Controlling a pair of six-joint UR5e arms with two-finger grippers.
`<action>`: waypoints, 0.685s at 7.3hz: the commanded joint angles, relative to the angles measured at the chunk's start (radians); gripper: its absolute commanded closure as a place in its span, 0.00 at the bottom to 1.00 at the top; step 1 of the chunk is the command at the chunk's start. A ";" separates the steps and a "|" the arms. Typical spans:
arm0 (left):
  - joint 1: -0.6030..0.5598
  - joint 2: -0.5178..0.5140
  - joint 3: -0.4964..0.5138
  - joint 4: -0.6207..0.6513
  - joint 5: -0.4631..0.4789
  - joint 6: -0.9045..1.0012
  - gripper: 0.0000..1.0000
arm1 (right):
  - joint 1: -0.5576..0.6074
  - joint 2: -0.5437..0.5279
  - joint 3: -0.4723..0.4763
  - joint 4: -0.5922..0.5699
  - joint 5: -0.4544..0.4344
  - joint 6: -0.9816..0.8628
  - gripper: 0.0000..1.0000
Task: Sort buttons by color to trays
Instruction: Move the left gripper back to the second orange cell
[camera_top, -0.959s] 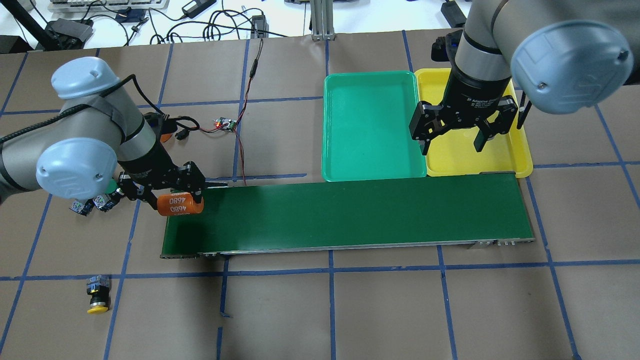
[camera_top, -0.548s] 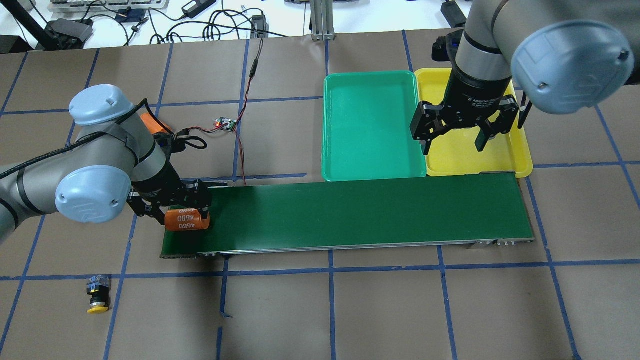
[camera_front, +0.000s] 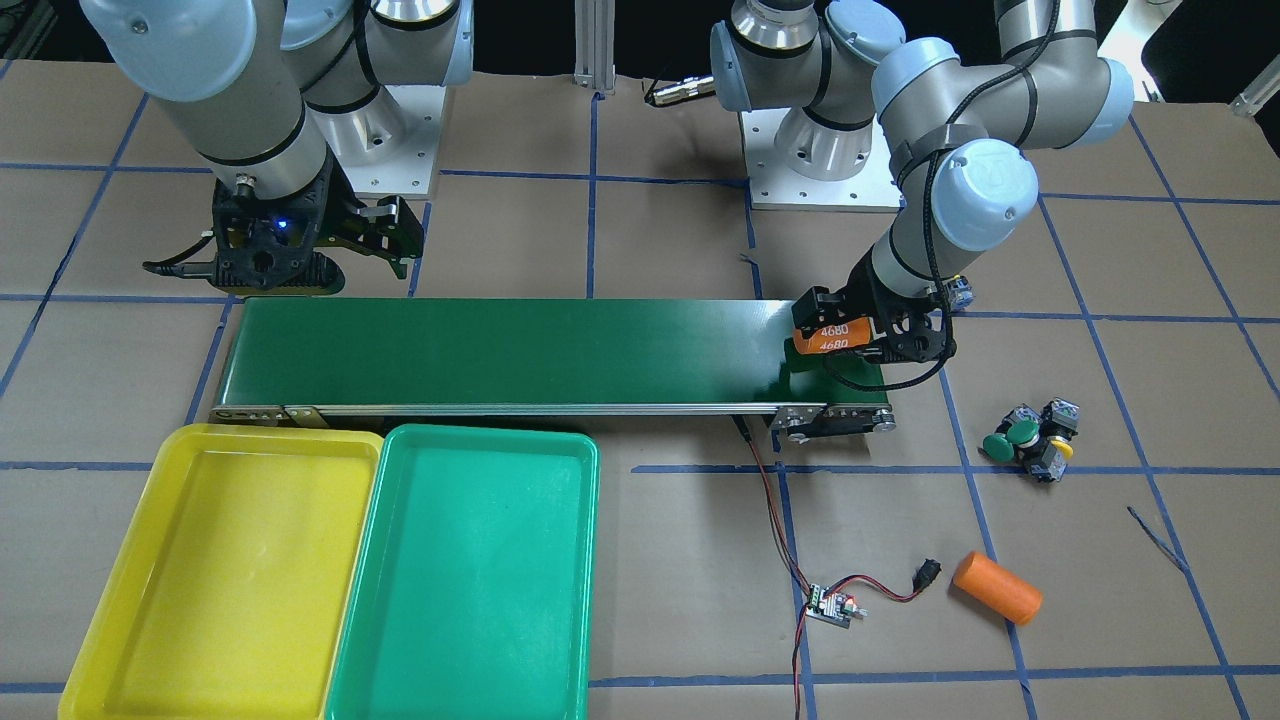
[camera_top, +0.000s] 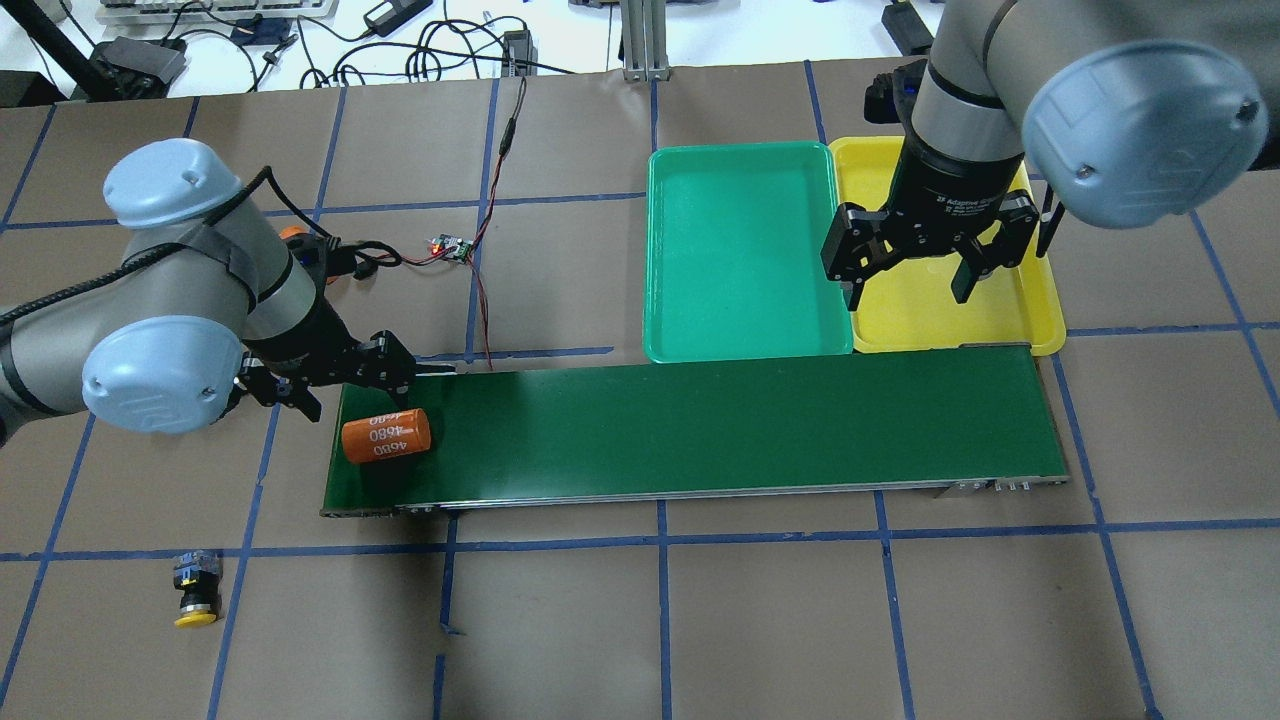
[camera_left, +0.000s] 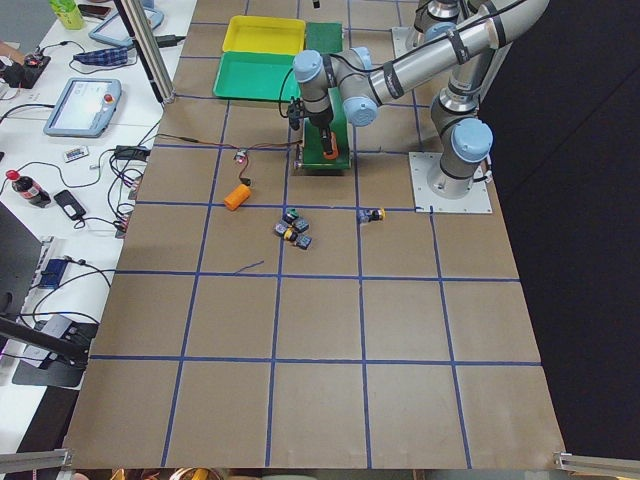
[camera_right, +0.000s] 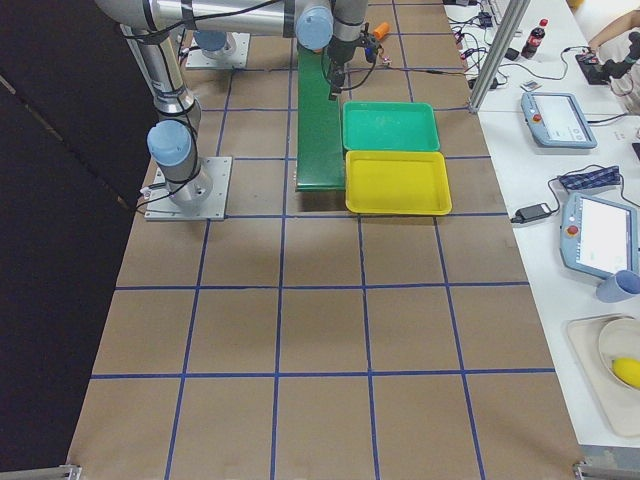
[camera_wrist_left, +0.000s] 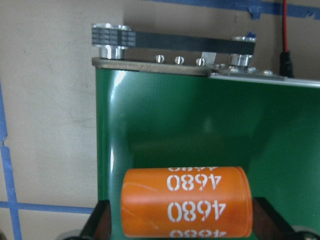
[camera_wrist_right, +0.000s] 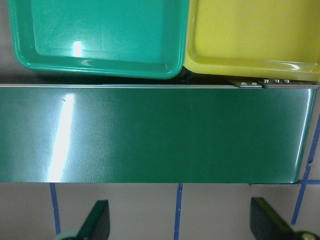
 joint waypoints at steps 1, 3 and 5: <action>0.020 -0.032 0.197 -0.064 0.011 0.039 0.00 | 0.000 0.000 0.000 0.000 0.000 0.000 0.00; 0.094 -0.146 0.319 -0.024 0.092 0.257 0.00 | 0.000 0.000 0.000 0.000 0.001 0.004 0.00; 0.152 -0.310 0.489 0.000 0.094 0.448 0.00 | 0.000 -0.003 0.000 -0.002 0.000 0.003 0.00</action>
